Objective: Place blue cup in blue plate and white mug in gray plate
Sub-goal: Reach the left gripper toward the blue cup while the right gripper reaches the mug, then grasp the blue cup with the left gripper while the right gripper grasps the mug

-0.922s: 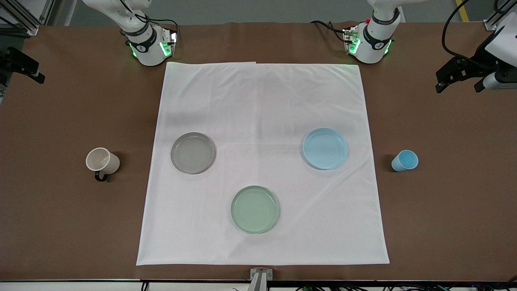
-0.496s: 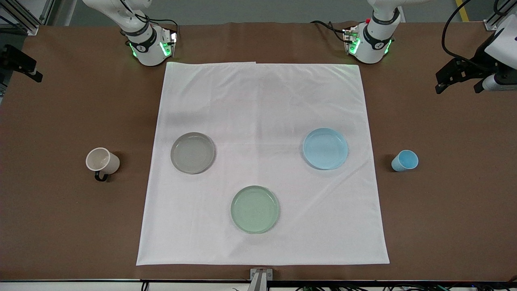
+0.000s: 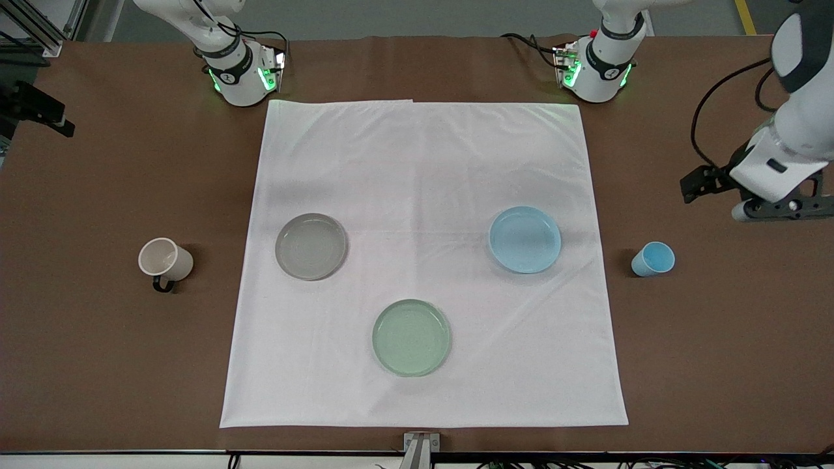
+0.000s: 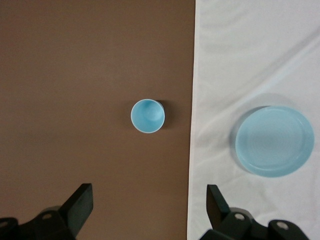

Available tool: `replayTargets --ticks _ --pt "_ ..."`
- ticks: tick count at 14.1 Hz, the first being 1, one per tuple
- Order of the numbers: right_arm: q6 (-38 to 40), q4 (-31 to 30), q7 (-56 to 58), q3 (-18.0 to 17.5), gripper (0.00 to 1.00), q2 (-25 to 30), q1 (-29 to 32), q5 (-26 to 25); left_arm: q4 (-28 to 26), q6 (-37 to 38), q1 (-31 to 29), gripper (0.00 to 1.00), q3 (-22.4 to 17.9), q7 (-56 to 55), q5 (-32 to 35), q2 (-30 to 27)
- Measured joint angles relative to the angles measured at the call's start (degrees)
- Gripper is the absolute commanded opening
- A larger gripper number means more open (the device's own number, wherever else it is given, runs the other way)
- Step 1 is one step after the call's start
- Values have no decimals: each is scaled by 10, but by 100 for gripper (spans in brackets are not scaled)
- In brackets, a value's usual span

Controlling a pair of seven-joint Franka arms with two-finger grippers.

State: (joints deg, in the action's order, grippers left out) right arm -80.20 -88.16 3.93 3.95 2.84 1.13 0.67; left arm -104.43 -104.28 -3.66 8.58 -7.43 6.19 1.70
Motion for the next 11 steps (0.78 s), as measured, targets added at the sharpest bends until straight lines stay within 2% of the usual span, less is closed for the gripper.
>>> replayTargets --ticks 2,5,8,11 --pt "-69 -4 0 1 100 -56 5 0 -57 -84 -13 100 0 -26 2 27" --pt "-183 -6 0 3 100 -160 28 0 -82 -168 -50 97 -1 -28 2 90" --pt "-250 -7 1 4 100 -241 57 0 -82 -211 -85 82 -1 -26 2 148" --pt "-330 -20 1 4 100 -292 66 1 -82 -234 -97 66 0 -26 2 186"
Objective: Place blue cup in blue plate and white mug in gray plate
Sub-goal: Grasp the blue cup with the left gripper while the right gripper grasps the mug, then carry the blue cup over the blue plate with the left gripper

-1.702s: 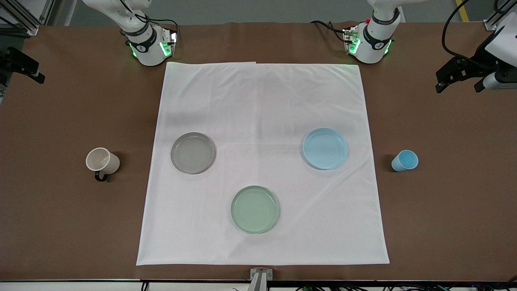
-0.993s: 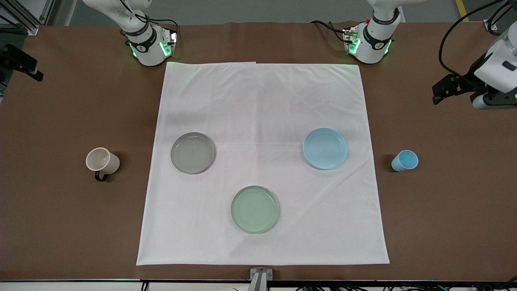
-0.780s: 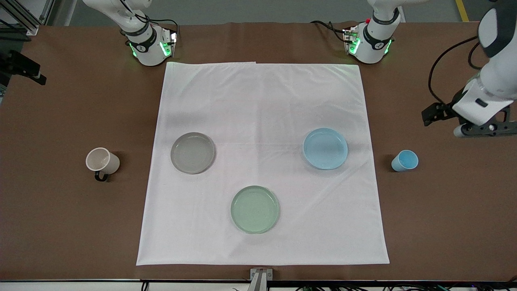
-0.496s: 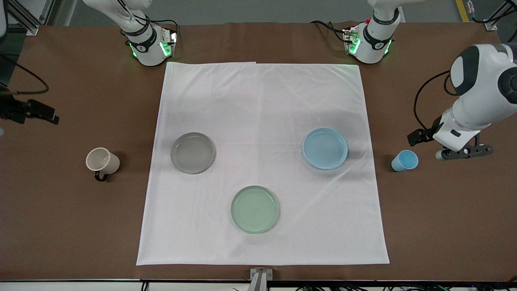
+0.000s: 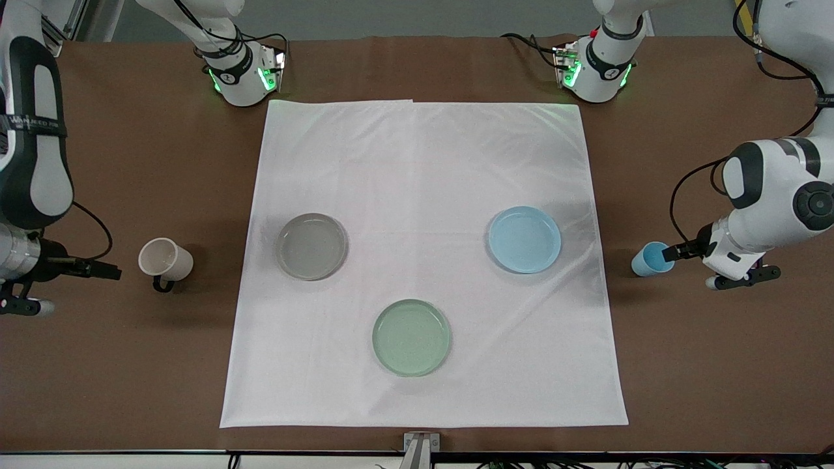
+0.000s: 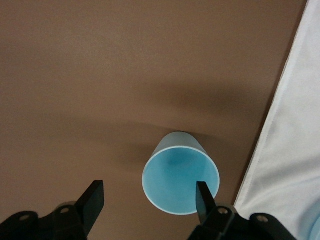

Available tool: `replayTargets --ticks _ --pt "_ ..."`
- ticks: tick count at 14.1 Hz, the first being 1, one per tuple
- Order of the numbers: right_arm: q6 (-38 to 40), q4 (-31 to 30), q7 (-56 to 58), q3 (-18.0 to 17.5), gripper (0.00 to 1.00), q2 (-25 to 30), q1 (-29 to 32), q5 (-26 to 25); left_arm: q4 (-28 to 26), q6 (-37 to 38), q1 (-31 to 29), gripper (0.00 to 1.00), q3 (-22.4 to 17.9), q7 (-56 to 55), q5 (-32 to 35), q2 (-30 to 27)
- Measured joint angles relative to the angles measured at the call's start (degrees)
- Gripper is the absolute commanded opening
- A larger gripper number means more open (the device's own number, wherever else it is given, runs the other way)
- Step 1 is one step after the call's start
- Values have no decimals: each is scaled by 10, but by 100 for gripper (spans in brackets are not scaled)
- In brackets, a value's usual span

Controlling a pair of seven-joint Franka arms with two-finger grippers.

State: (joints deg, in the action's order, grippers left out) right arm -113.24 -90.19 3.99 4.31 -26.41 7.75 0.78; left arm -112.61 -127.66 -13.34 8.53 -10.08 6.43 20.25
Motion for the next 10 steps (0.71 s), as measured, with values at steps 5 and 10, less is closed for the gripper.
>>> replayTargets --ticks 5,10 --pt "-142 -80 0 -3 79 -34 0 15 0 -29 -2 17 0 0 0 47" --pt "-153 -104 0 -7 66 -45 -1 19 5 -31 -2 0 3 -1 0 51"
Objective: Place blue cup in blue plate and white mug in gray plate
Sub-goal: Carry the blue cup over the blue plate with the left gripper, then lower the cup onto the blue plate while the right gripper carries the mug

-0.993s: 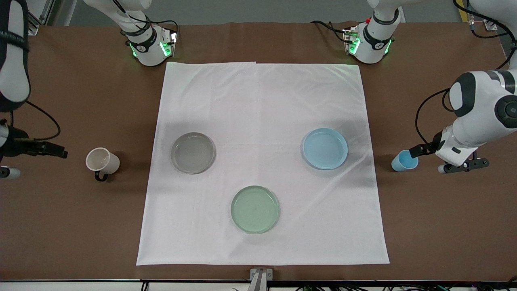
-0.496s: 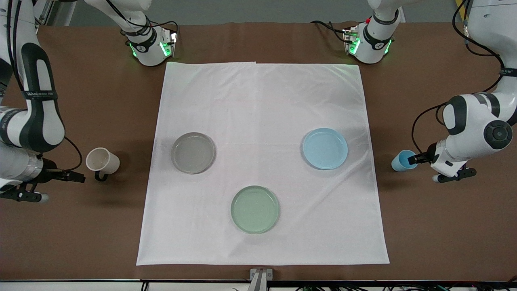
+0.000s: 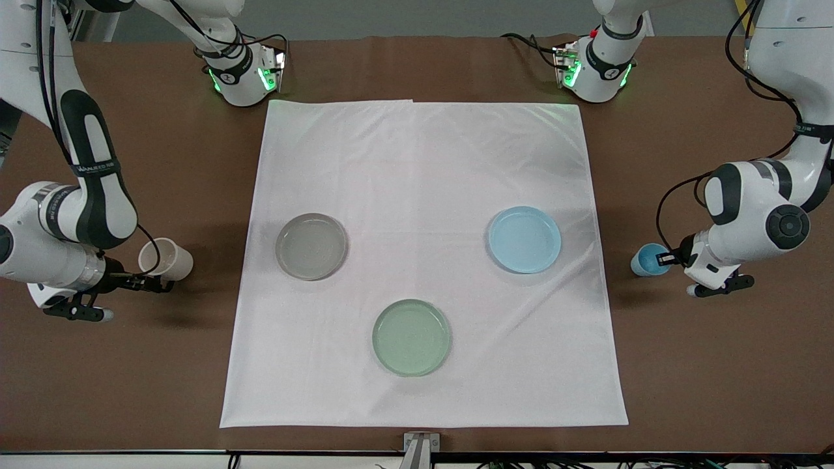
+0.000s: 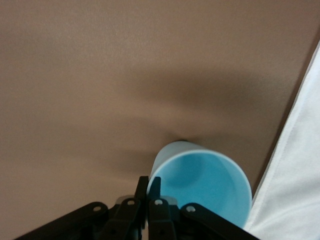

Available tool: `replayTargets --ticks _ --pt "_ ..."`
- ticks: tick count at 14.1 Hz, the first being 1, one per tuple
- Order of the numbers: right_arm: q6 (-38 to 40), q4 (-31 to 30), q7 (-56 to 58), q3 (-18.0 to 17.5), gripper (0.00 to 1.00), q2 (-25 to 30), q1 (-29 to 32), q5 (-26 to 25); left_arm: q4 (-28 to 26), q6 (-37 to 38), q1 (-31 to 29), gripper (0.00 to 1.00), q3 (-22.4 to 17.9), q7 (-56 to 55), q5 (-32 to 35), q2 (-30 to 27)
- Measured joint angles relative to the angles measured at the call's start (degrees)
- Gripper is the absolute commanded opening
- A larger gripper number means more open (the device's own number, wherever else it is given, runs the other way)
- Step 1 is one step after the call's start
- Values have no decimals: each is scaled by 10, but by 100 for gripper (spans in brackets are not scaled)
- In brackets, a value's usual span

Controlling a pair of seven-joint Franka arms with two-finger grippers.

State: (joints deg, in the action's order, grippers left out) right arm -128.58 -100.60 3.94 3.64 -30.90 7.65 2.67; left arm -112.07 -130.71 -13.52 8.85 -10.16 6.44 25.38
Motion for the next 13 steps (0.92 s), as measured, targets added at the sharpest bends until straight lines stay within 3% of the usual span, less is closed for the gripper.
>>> replayTargets --ticks 3,7,9,13 --pt "-25 -22 0 -1 64 -4 0 7 9 21 -1 0 29 -3 0 -21" --pt "-41 -38 0 -1 55 -7 0 7 9 63 5 0 130 -98 0 -59" --pt "-41 -38 0 -1 38 -7 0 8 5 65 27 0 164 -176 0 -56" --pt "-41 -38 0 -2 3 -7 0 8 -7 58 102 0 169 -301 0 -37"
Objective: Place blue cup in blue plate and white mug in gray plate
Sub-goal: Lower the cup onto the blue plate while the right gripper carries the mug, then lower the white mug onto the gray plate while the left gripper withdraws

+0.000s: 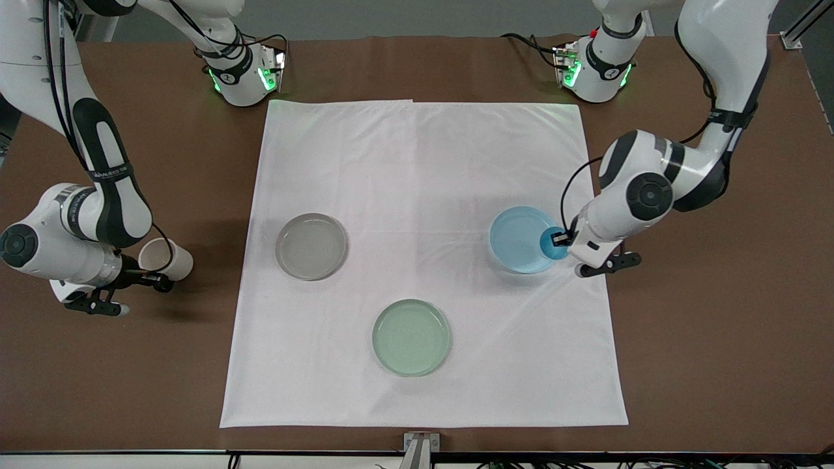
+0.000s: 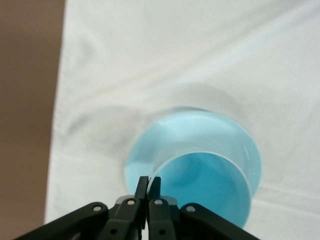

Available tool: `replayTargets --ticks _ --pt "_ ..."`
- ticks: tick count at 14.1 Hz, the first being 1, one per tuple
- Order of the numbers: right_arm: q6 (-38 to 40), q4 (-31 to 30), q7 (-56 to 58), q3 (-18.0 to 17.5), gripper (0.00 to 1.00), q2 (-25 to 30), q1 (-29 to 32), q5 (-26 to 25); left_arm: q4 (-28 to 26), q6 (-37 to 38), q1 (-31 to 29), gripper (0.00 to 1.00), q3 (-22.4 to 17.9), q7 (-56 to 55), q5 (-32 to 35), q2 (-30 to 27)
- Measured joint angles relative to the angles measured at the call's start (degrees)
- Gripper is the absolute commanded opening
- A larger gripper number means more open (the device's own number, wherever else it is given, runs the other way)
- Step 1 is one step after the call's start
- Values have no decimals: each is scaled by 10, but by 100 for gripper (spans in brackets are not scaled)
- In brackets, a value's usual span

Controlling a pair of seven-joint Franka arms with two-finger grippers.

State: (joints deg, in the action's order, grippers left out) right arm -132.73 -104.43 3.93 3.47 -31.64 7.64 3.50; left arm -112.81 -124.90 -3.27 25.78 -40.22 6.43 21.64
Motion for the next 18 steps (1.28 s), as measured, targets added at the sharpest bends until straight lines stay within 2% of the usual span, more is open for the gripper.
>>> replayTargets --ticks 2,3,4,5,6,7,10,12,15,18 --pt "0 2 0 -2 0 0 0 1 -8 -20 23 5 0 -41 0 13" --pt "0 5 0 -5 0 0 -1 1 -16 -39 27 11 0 -49 0 18" --pt "8 11 -3 -11 0 0 -2 2 -24 -55 27 25 -1 -51 0 23" --pt "31 23 -13 -19 0 1 -4 6 -30 -64 26 45 -3 -51 0 26" --pt "61 37 -28 -29 0 2 -5 13 -33 -67 25 76 -4 -51 0 29" --pt "90 50 -48 -42 0 5 -7 18 -34 -68 24 99 -5 -51 0 31" --pt "123 60 -110 -84 0 26 -30 21 -29 -70 18 100 -5 -51 0 26" --pt "127 56 -141 -92 0 36 -70 21 -11 -59 5 100 -6 -51 0 7" --pt "119 43 -209 -93 0 49 -137 21 50 26 -31 100 -6 -40 0 -50" --pt "88 19 -282 -94 0 65 -192 21 106 102 -79 100 -7 29 1 -107"
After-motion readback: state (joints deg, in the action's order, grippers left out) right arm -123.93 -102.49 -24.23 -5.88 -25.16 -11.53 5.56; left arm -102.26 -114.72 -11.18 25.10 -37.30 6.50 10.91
